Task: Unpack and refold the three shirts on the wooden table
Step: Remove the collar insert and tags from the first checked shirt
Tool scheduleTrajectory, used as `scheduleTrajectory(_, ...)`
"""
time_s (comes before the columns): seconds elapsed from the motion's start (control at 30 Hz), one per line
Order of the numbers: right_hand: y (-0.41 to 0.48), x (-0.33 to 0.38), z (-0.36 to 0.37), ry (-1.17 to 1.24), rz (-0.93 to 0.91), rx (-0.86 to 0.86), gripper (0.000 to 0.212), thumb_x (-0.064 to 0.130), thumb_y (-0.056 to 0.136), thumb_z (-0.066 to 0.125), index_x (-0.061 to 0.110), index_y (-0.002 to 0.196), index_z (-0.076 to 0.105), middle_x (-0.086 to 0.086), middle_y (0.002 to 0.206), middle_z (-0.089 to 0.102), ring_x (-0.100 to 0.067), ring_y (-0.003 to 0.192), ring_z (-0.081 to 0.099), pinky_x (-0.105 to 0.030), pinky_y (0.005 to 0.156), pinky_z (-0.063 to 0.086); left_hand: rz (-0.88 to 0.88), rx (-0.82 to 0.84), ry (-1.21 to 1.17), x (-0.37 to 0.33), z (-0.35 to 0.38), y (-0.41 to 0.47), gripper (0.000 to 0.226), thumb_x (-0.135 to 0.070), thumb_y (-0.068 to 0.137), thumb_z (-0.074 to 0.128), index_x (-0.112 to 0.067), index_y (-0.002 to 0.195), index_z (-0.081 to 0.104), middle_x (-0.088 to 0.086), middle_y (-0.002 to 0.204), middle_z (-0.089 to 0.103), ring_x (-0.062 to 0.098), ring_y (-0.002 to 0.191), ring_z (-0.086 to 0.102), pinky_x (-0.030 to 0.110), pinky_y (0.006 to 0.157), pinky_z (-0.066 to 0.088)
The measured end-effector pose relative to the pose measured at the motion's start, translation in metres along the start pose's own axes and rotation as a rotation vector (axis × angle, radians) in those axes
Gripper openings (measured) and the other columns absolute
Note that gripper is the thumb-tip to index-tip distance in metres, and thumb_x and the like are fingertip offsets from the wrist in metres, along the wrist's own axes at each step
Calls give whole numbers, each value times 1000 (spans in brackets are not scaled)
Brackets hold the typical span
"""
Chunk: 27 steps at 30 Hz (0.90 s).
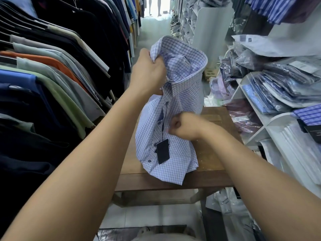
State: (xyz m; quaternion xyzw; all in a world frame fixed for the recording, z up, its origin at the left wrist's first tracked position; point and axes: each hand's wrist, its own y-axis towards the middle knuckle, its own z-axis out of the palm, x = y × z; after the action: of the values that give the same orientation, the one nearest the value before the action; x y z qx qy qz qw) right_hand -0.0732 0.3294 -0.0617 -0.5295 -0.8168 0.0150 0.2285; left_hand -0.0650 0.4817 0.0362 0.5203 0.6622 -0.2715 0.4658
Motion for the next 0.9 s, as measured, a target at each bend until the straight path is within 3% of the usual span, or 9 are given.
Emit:
scheduleTrajectory(0.07,4,-3,19,60,64,111,42,52,90,64,23,121,65,3,113,63,-21,105,60,-32,88,50,-7,24,-73,-4,2,0,20,-39,98,44,-20,103,47,1,103,58,25,94,66,46,61,62)
scheduleTrajectory(0.17,9,-1,36,124,103,161,40,53,93,62,20,114,69,3,115,67,-20,105,61,-37,93,53,-28,41,-193,-6,5,-1,14,-34,101,47,-20,102,46,3,109,58,23,94,68,39,52,62)
scheduleTrajectory(0.33,2,10,28,554,120,226,26,33,106,48,16,97,65,2,92,68,-13,82,66,-20,65,53,-20,72,-272,8,5,-1,21,-34,99,59,-17,109,52,6,109,66,22,91,72,34,56,61)
scheduleTrajectory(0.4,-2,19,17,924,156,255,22,28,107,45,12,101,58,-8,98,66,-25,89,71,-33,74,63,-23,132,-269,18,6,-4,25,-31,97,63,-16,115,54,6,107,68,20,89,73,32,58,61)
scheduleTrajectory(0.5,-4,25,-5,1129,136,210,19,24,109,42,12,117,55,-17,108,66,-42,106,69,-58,83,59,-64,205,-214,38,8,-7,24,-26,94,66,-16,115,58,5,102,70,21,91,73,43,72,64)
scheduleTrajectory(0.6,-6,22,-18,1238,133,337,30,28,110,36,14,130,53,-18,121,69,-40,103,71,-61,81,58,-114,277,-127,54,6,-7,25,-32,91,69,-23,113,60,7,107,72,27,98,72,51,85,60)
scheduleTrajectory(0.7,-6,17,-13,1332,183,400,31,33,109,37,9,116,55,-10,99,69,-35,98,73,-59,81,59,-176,362,-18,65,1,-7,32,-39,93,66,-27,122,58,-3,112,69,19,100,70,44,88,59)
scheduleTrajectory(0.8,0,12,-6,1481,207,328,28,32,110,37,11,99,52,-3,74,53,-21,72,68,-55,82,60,-252,452,93,77,-2,-11,56,-54,94,58,-28,143,47,-8,132,59,18,113,62,44,96,54)
scheduleTrajectory(0.9,5,11,-6,1612,245,236,32,34,109,36,15,88,49,3,59,45,-14,58,59,-40,68,62,-374,571,78,85,0,-21,65,-59,99,48,-25,152,34,1,138,51,24,119,57,45,98,52)
